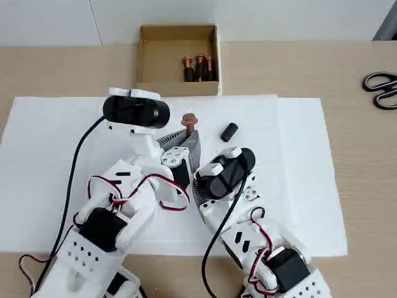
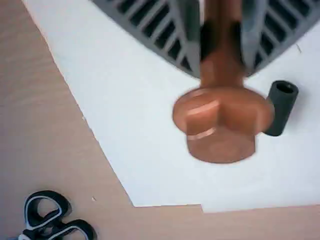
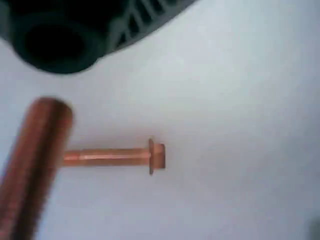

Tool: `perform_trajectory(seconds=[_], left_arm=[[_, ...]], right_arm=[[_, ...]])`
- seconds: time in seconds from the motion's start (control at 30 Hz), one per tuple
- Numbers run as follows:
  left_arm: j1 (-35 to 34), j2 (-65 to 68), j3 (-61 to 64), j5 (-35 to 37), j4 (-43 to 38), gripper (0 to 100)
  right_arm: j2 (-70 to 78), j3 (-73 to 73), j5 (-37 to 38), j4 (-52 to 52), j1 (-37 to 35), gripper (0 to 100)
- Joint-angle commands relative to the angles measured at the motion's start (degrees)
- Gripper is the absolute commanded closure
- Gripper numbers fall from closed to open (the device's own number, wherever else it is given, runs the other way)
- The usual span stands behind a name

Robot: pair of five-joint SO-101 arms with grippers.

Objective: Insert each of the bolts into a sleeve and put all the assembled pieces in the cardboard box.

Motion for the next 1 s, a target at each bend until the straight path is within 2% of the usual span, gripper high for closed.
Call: perform_trajectory(seconds=[0.0,0.1,0.8,0.97], left_arm=[[0.35,-1.41,-0.04,1.58,-1.76,99],[0.35,-1.49,-0.04,4.31,-1.58,99],[2.99,-1.67,4.35,4.22,-1.41,99],[3.08,-1.76,4.88,4.13,2.37,99]], right_arm=[[-0.84,-0.35,-0.53,-1.54,-0.13,99.5],[-0.84,-0.35,-0.53,-1.54,-0.04,99.5],[-0.84,-0.35,-0.53,-2.42,1.36,99.5],[-0.84,-0.35,-0.62,-3.12,2.51,99.5]])
